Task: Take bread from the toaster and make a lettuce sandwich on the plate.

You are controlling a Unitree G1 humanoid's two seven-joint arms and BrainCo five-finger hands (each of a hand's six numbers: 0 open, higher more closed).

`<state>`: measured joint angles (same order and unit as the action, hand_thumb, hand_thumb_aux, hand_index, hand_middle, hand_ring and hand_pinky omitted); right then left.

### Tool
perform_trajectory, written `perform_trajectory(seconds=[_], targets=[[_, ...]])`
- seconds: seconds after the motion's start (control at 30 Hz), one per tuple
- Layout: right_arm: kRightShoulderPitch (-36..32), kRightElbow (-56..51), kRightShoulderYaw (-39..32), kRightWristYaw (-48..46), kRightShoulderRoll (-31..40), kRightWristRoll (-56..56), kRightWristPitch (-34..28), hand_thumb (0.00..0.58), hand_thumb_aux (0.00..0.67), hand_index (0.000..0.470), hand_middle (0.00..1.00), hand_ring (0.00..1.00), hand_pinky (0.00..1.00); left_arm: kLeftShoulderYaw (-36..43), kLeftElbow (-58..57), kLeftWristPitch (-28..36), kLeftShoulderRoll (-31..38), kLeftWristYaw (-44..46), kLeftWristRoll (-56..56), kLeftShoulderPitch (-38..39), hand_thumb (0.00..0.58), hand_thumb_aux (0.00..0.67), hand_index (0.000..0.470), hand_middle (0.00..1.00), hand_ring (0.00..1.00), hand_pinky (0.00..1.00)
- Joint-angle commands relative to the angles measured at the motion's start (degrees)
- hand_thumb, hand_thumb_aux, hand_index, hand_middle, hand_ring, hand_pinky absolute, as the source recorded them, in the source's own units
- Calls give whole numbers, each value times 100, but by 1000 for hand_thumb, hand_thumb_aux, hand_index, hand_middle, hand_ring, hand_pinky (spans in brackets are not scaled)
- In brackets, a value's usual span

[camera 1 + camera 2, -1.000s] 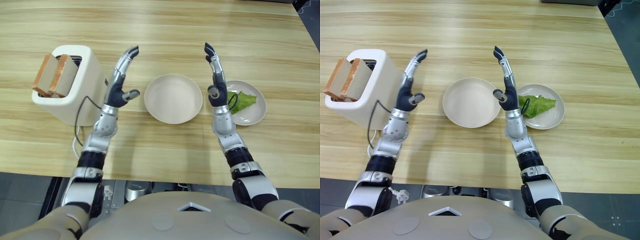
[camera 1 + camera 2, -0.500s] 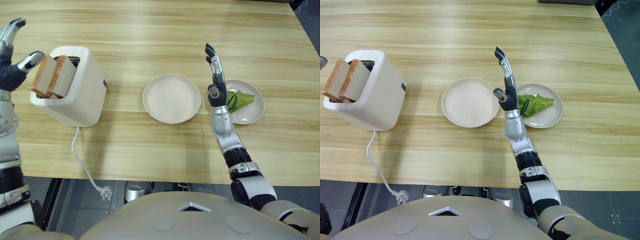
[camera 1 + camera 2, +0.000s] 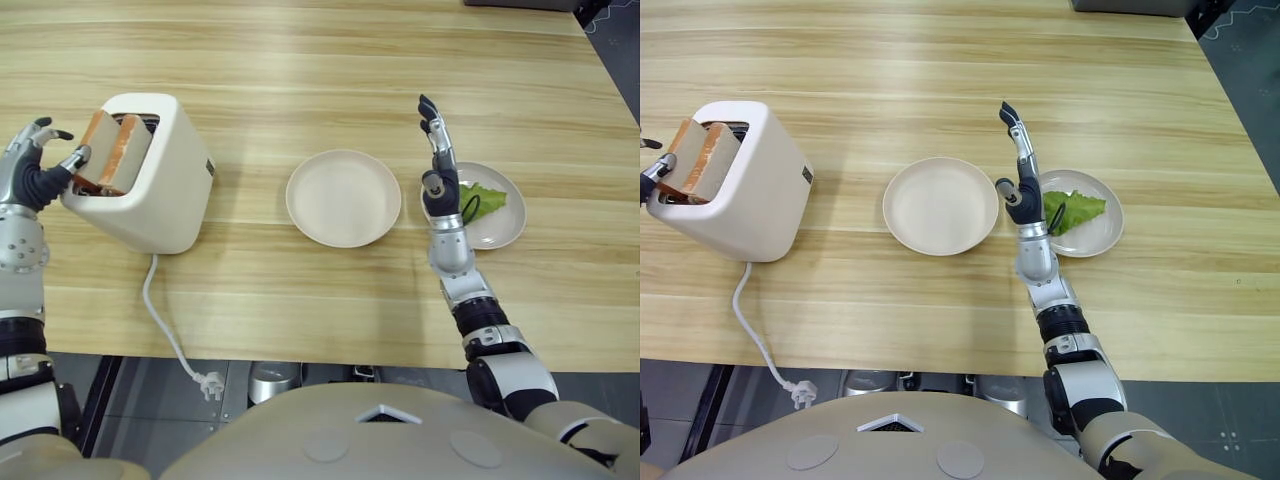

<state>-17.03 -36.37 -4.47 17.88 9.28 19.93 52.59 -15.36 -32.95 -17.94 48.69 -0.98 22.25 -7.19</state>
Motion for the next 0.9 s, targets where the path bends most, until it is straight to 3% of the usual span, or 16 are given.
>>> perform_trajectory(seconds=[0.03,0.37,0.4,0.43,0.47,0.5,0.53,0.73,0.9], targets=[[-20,-189,53,14,-4,-55,15,0,0,0,0,0,0,143,-476,-60,57,-128,-29,8,580,670,460,0,0,0],[-254,-575,43,36,-24,-33,109,0,0,0,0,0,0,-162,114,-702,52,-942,-224,-127,580,670,460,0,0,0],[-284,-630,46,45,-22,-33,122,0,0,0,0,0,0,-213,244,-780,48,-1069,-237,-176,580,670,460,169,169,169],[-305,-670,48,57,-19,-29,132,0,0,0,0,0,0,-273,383,-860,36,-1158,-280,-225,580,670,460,620,620,620],[-327,-711,49,69,-13,-26,145,0,0,0,0,0,0,-310,519,-933,19,-1217,-323,-288,580,670,460,910,910,910],[-350,-752,48,82,-6,-18,156,0,0,0,0,0,0,-329,728,-1022,-3,-1287,-334,-374,580,670,460,910,910,910],[-373,-791,43,94,-3,-8,166,0,0,0,0,0,0,-335,928,-1088,-23,-1354,-323,-445,580,670,460,1000,1000,1000],[-493,-979,-24,156,3,117,240,0,0,0,0,0,0,-148,1989,-1125,-437,-1006,-790,-873,580,670,460,1000,1000,1000],[-639,-1110,-16,77,-29,-6,302,0,0,0,0,0,0,462,2475,-806,-1284,-146,-1567,-1159,580,670,460,1000,1000,1000]])
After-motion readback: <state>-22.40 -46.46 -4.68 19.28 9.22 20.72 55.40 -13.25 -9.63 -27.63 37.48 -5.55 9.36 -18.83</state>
